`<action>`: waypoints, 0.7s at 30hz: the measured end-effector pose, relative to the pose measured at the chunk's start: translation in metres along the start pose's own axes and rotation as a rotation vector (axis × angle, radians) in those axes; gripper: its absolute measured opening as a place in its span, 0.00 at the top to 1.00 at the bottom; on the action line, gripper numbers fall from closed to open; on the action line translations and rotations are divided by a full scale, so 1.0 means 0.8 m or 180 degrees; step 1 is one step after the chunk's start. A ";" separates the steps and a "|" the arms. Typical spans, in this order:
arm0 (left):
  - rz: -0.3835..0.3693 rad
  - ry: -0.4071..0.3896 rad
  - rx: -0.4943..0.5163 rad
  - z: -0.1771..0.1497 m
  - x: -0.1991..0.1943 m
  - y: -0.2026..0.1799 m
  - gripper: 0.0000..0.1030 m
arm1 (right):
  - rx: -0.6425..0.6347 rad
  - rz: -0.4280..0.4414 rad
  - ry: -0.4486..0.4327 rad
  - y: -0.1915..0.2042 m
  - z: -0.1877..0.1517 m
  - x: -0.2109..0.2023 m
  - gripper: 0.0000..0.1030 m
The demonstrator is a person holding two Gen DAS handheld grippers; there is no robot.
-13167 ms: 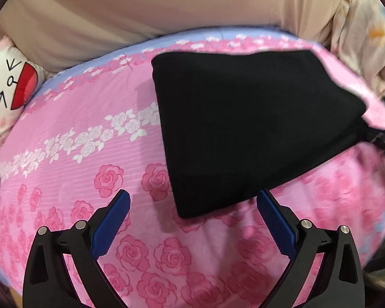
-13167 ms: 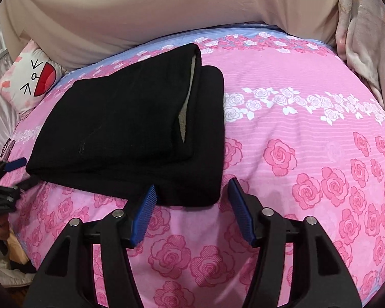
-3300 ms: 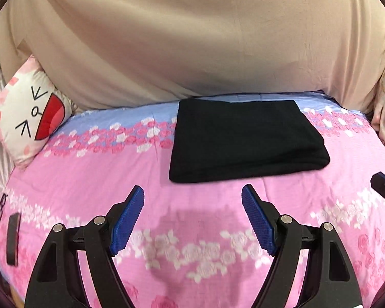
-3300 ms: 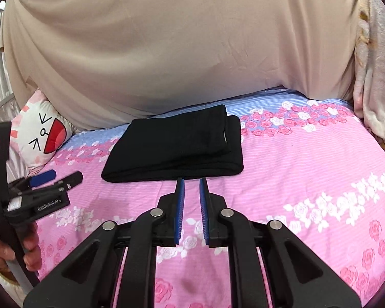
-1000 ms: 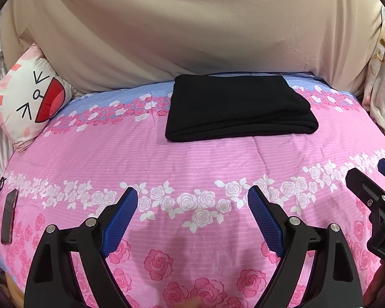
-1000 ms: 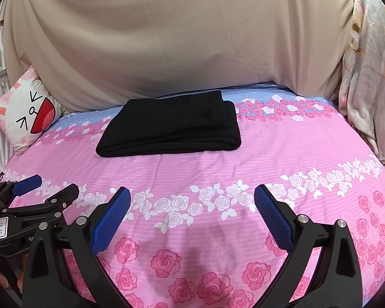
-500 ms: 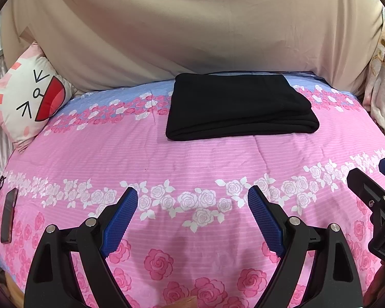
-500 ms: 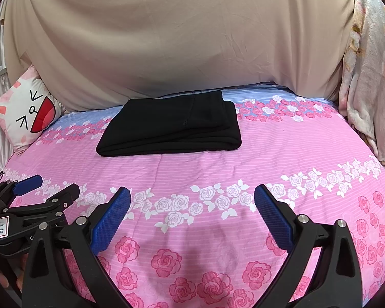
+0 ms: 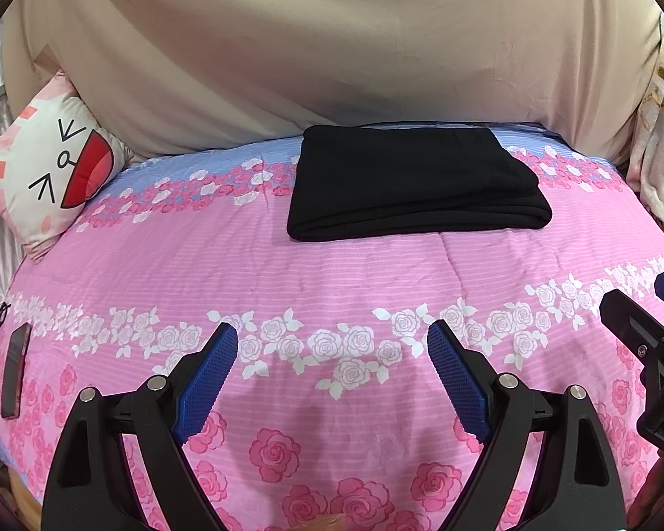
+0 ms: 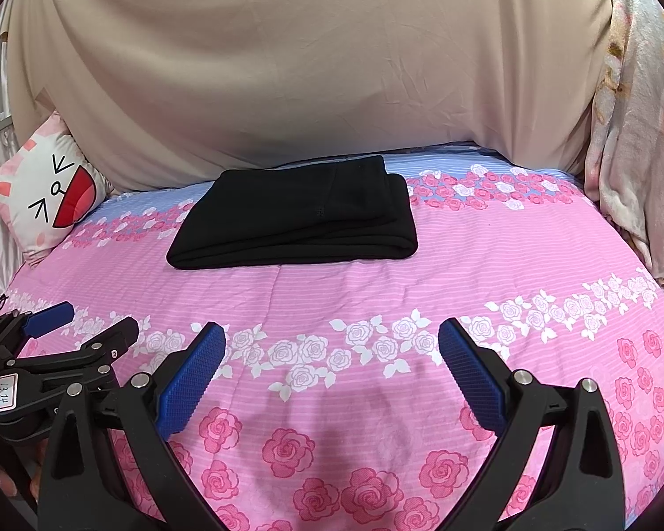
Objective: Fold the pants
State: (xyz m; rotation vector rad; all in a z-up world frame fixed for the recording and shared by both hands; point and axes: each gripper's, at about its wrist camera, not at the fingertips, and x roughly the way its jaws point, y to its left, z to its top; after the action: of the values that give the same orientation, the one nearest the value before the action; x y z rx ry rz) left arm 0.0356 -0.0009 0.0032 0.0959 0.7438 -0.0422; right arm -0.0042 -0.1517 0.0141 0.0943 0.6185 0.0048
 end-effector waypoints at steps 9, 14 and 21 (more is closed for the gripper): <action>-0.0058 0.0040 -0.0043 0.002 0.003 0.002 0.17 | -0.0007 0.0004 0.0003 0.000 0.000 0.000 0.08; -0.0037 0.0032 -0.0042 0.002 0.003 0.003 0.17 | -0.0008 0.0007 0.0007 0.000 -0.001 -0.001 0.08; 0.0083 -0.0047 0.0003 0.002 0.005 -0.001 0.19 | -0.0008 0.0007 0.0009 0.000 0.000 0.000 0.08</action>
State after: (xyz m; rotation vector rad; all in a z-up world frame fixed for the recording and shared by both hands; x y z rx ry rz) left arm 0.0394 -0.0015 0.0017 0.1060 0.7277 -0.0183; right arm -0.0046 -0.1518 0.0139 0.0926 0.6211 0.0077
